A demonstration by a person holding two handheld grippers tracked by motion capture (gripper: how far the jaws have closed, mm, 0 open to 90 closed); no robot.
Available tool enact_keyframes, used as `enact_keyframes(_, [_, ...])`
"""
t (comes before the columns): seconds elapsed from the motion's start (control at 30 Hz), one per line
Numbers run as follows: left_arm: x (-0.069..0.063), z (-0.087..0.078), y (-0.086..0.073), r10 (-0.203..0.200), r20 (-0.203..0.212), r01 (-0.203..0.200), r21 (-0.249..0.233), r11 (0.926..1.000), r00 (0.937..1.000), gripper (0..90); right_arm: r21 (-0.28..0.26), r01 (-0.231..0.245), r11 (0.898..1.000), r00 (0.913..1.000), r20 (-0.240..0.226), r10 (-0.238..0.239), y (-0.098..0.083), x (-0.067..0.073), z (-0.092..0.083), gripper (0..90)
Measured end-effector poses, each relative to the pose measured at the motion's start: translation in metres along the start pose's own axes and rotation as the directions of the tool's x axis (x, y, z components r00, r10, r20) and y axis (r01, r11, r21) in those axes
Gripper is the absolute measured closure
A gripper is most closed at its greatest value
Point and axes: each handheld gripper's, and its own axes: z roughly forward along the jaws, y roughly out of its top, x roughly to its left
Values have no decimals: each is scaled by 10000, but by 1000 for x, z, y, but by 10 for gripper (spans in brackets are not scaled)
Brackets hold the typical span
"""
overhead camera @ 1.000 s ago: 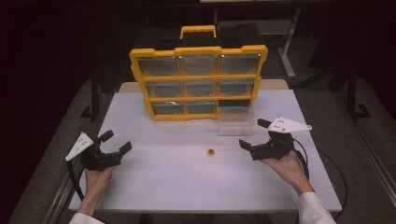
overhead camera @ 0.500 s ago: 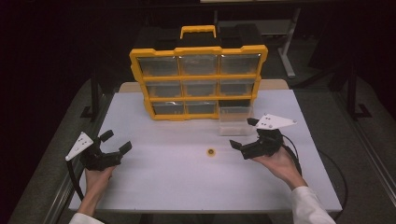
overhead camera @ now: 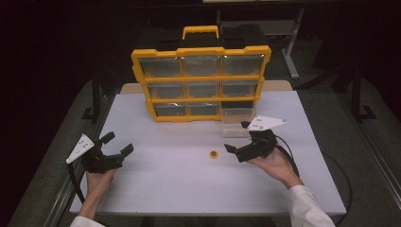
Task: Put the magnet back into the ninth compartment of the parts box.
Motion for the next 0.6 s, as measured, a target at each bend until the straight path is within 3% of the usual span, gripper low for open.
enact_keyframes(0.17, [0, 0, 0, -6, 8, 6, 1, 10000, 10000, 0, 11, -19, 10000, 9998, -204, 19, 1, 2, 4, 0])
enact_keyframes(0.6, [-1, 0, 0, 115, -5, -115, 61, 9999, 9999, 0, 734, 224, 9971, 9975, -690, -173, 0, 8, 23, 0])
